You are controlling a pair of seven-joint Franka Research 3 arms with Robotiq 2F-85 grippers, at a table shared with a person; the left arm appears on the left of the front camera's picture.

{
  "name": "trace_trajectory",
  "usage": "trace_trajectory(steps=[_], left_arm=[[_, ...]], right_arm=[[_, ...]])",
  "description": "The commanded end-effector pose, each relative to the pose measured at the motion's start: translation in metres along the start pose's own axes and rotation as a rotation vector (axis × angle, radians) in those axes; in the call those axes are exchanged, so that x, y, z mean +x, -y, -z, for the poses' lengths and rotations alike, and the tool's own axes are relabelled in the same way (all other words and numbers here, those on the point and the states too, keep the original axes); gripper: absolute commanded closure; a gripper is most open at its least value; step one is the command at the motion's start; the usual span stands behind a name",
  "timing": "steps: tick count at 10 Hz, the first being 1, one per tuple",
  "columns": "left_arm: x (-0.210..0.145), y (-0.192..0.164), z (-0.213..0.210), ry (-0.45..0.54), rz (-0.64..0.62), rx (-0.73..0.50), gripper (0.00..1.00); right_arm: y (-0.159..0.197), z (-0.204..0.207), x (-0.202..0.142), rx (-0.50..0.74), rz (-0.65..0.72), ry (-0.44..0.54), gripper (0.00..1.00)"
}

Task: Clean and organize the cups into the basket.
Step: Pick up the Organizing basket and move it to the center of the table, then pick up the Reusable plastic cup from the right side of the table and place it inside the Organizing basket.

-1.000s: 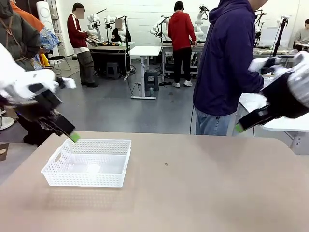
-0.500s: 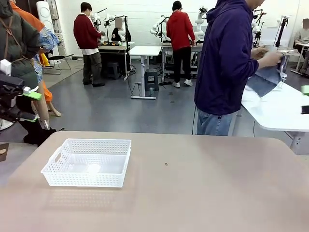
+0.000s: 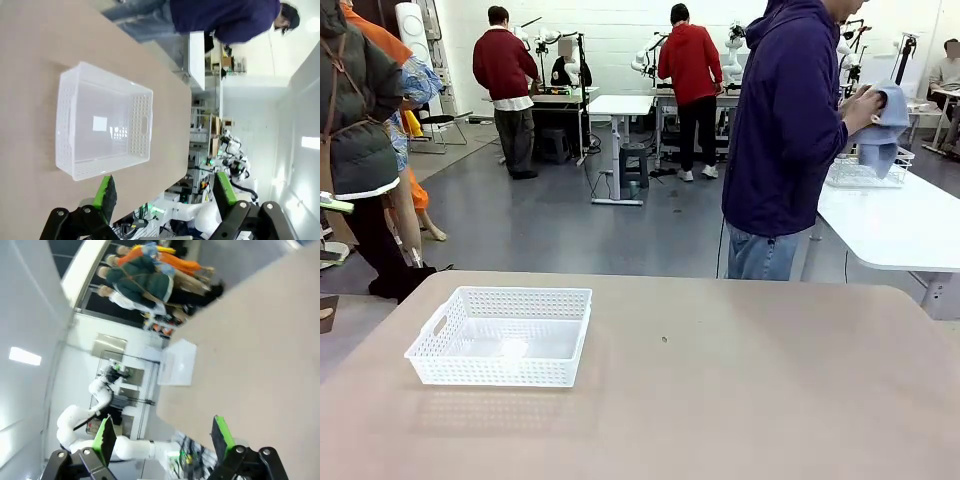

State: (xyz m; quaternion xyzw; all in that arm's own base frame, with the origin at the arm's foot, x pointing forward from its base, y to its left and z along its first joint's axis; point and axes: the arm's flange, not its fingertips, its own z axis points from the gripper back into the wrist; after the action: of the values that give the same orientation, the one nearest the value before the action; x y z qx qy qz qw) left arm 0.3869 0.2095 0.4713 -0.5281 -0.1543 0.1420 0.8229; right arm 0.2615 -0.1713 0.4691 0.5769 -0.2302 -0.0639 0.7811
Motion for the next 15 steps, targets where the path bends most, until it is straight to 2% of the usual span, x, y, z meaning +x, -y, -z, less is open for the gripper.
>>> trace_trajectory(steps=[1, 2, 6, 7, 9, 10, 11, 15], left_arm=[[0.002, 0.006, -0.021, 0.057, -0.012, -0.009, 0.00], [0.001, 0.002, -0.034, 0.085, -0.022, 0.000, 0.00], [-0.019, 0.010, -0.055, 0.140, -0.029, 0.050, 0.00], [-0.007, -0.002, -0.057, 0.123, -0.018, 0.018, 0.00], [-0.007, -0.002, -0.057, 0.123, -0.018, 0.018, 0.00], [-0.007, -0.002, -0.057, 0.123, -0.018, 0.018, 0.00], [-0.007, -0.002, -0.057, 0.123, -0.018, 0.018, 0.00], [-0.007, -0.002, -0.057, 0.123, -0.018, 0.018, 0.00]], right_arm=[[-0.004, -0.019, -0.010, -0.144, -0.029, -0.095, 0.00], [0.002, -0.038, -0.015, -0.173, 0.003, -0.090, 0.00], [0.030, -0.105, -0.039, -0.159, 0.075, 0.272, 0.00], [0.035, -0.115, -0.044, -0.142, 0.086, 0.337, 0.00], [0.033, -0.124, -0.049, -0.147, 0.104, 0.383, 0.00], [0.023, -0.122, -0.048, -0.135, 0.048, 0.414, 0.00], [0.031, -0.135, -0.052, -0.147, 0.126, 0.357, 0.00], [0.031, -0.135, -0.052, -0.147, 0.126, 0.357, 0.00]])
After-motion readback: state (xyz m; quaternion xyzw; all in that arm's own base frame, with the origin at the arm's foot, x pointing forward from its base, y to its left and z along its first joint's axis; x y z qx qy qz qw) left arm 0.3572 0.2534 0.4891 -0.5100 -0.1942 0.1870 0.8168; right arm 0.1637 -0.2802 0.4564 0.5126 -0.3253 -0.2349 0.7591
